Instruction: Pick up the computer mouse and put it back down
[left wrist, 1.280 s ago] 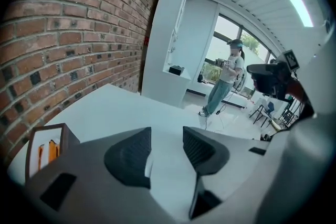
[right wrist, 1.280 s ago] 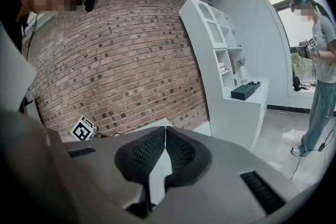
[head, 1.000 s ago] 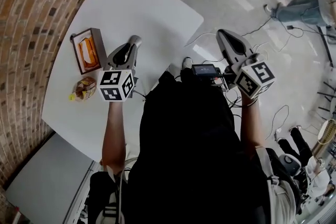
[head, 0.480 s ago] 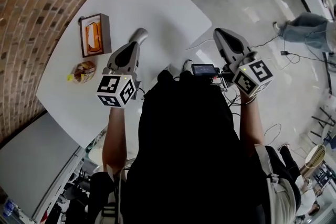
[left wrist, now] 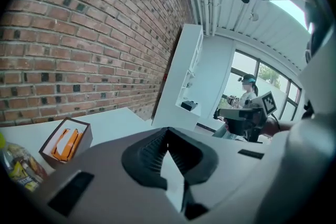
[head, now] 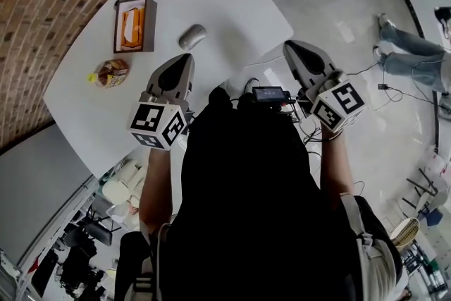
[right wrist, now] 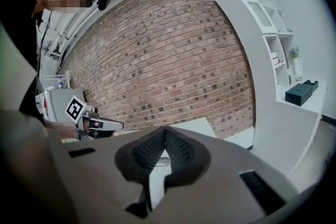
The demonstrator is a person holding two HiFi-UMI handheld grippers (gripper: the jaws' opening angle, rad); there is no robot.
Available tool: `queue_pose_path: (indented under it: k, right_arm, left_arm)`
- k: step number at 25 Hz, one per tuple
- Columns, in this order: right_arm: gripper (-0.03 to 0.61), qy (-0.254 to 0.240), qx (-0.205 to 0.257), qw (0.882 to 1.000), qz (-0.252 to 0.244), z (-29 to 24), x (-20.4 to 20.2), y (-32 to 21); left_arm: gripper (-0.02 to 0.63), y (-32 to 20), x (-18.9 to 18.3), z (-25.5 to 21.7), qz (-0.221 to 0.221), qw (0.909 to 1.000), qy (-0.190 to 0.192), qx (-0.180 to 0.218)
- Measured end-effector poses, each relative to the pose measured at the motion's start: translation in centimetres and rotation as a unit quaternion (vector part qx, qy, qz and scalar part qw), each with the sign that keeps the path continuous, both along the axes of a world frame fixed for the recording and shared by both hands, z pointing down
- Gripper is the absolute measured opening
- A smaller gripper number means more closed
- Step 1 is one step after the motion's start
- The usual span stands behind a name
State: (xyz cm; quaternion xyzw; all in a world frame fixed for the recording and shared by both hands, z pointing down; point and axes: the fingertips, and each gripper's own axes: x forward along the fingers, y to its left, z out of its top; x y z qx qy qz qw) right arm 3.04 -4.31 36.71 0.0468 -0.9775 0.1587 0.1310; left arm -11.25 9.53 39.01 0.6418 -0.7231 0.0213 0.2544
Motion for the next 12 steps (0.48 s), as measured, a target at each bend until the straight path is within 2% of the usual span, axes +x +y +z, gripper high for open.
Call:
queue_pose_path:
  k: [12]
  right_arm:
    - [0.015,0.003,0.002,0.999,-0.054,0.5,-2.4,1.6]
  left_arm:
    - [0.015,2.4,-0.4,-0.3,-0.037,0.9993,0.008,0.0]
